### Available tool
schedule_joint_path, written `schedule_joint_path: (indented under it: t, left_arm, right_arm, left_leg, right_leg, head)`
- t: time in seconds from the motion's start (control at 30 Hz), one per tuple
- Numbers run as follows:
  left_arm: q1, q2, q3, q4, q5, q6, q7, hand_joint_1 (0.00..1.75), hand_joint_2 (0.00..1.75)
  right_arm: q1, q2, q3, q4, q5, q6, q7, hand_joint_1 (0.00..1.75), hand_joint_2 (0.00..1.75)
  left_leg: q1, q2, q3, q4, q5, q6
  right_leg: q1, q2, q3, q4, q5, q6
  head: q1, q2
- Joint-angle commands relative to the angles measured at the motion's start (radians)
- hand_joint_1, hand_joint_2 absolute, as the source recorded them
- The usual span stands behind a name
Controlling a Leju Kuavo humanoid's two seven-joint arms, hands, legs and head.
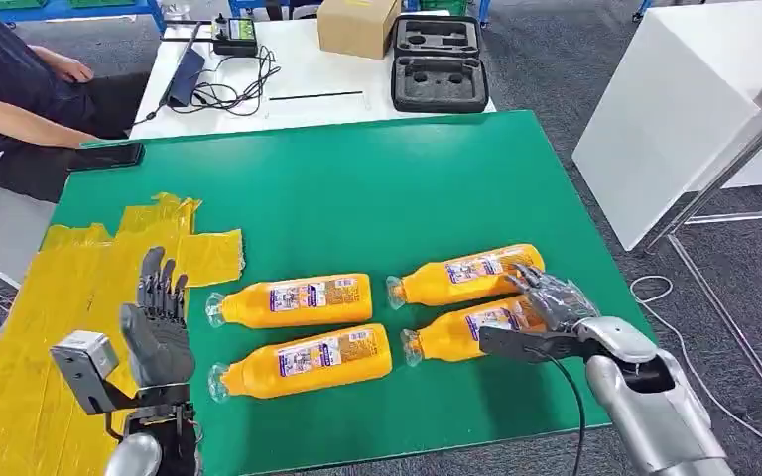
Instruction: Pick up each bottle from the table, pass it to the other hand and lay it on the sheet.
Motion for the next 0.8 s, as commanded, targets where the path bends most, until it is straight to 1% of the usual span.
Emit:
schedule_joint_path:
  t: [0.03,0.1,0.17,0.73,0.8]
  left_arm:
    - [0.009,-0.003,0.051,0.004,0.002,0.006,-0.008,0.0,0.0]
    - [0.015,-0.005,0.056,0.003,0.005,0.012,-0.014,0.0,0.0]
    - [0.017,-0.004,0.058,0.002,0.005,0.012,-0.014,0.0,0.0]
    - [0.019,-0.005,0.057,-0.003,0.005,0.013,-0.014,0.0,0.0]
    - [0.017,-0.007,0.063,-0.003,0.008,0.017,-0.015,0.0,0.0]
  right_arm:
    - [-0.102,0.062,0.099,0.234,0.004,-0.015,-0.006,0.0,1.75]
    - [-0.066,0.07,0.102,0.213,0.018,-0.01,0.004,0.0,1.75]
    - [-0.055,0.074,0.104,0.212,0.018,-0.011,0.003,0.0,1.75]
    - [-0.056,0.072,0.101,0.203,0.021,-0.01,0.006,0.0,1.75]
    - [-0.073,0.052,0.133,0.23,0.031,0.024,-0.005,0.0,1.75]
  left_leg:
    - [0.002,0.003,0.004,0.0,-0.001,-0.002]
    - [0.002,0.002,0.005,-0.001,-0.001,-0.002]
    - [0.002,0.002,0.004,-0.001,-0.001,-0.001]
    - [0.002,0.001,0.008,-0.001,-0.001,-0.003]
    - [0.002,0.002,0.009,-0.001,-0.001,-0.003]
  right_leg:
    - [0.002,0.003,0.004,-0.001,0.0,-0.003]
    - [0.002,0.002,0.005,-0.002,0.0,-0.003]
    - [0.002,0.002,0.004,-0.002,0.0,-0.002]
    - [0.002,0.001,0.007,-0.002,0.002,-0.005]
    - [0.002,0.002,0.007,-0.002,0.002,-0.005]
  head:
    - [0.0,0.0]
    - [0.0,0.0]
    - [0.0,0.0]
    - [0.0,0.0]
    - [0.0,0.0]
